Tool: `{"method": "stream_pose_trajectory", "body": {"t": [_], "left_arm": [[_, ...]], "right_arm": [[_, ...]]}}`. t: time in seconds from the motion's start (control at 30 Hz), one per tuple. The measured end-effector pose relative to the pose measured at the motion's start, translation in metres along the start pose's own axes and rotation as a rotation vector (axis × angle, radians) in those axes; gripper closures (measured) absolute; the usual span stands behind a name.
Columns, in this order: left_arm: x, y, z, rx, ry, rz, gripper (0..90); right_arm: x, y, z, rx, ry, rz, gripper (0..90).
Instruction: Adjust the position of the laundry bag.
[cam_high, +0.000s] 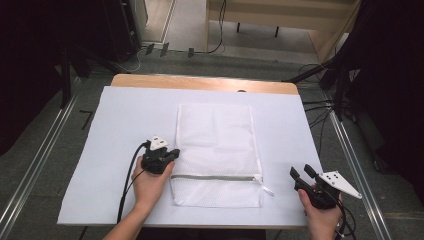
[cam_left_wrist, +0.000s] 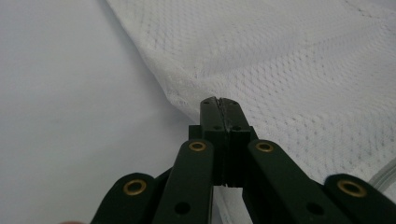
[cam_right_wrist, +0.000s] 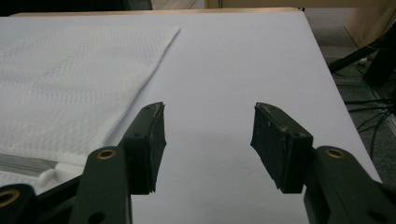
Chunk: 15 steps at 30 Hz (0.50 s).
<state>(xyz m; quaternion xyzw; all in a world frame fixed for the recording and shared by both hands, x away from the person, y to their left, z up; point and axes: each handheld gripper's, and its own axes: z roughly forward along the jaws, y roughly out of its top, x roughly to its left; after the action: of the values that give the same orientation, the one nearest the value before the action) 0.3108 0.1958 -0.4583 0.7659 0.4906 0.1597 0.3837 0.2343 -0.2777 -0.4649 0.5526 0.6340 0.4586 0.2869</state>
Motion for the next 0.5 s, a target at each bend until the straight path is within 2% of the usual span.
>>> {"method": "stream_pose_trajectory", "body": {"t": [0.07, 0.1, 0.17, 0.23, 0.33, 0.37, 0.43, 0.5], "left_arm": [[0.013, -0.006, -0.013, -0.004, 0.011, -0.017, 90.0], [0.013, -0.006, -0.013, -0.004, 0.011, -0.017, 90.0], [0.023, -0.012, -0.024, -0.003, 0.023, -0.01, 90.0], [0.027, -0.014, -0.027, 0.0, 0.027, -0.01, 90.0], [0.039, -0.02, -0.033, -0.024, 0.028, -0.034, 90.0], [0.042, -0.02, -0.034, -0.028, 0.039, -0.043, 90.0], [0.047, -0.021, -0.033, -0.035, 0.052, -0.054, 90.0], [0.052, -0.021, -0.031, -0.026, 0.041, -0.057, 90.0]], "right_arm": [[0.002, 0.001, 0.0, -0.004, 0.017, 0.001, 43.0], [0.002, 0.001, 0.0, -0.004, 0.017, 0.001, 43.0], [0.006, 0.003, -0.001, -0.005, 0.021, 0.003, 40.8], [0.007, 0.004, -0.002, -0.008, 0.029, 0.005, 39.8], [0.013, 0.006, -0.003, -0.011, 0.046, -0.003, 32.4], [0.013, 0.006, -0.003, -0.011, 0.046, -0.003, 32.4], [0.016, 0.007, -0.002, -0.004, 0.05, 0.001, 27.8], [0.019, 0.008, -0.001, -0.002, 0.068, 0.004, 26.7]]}}
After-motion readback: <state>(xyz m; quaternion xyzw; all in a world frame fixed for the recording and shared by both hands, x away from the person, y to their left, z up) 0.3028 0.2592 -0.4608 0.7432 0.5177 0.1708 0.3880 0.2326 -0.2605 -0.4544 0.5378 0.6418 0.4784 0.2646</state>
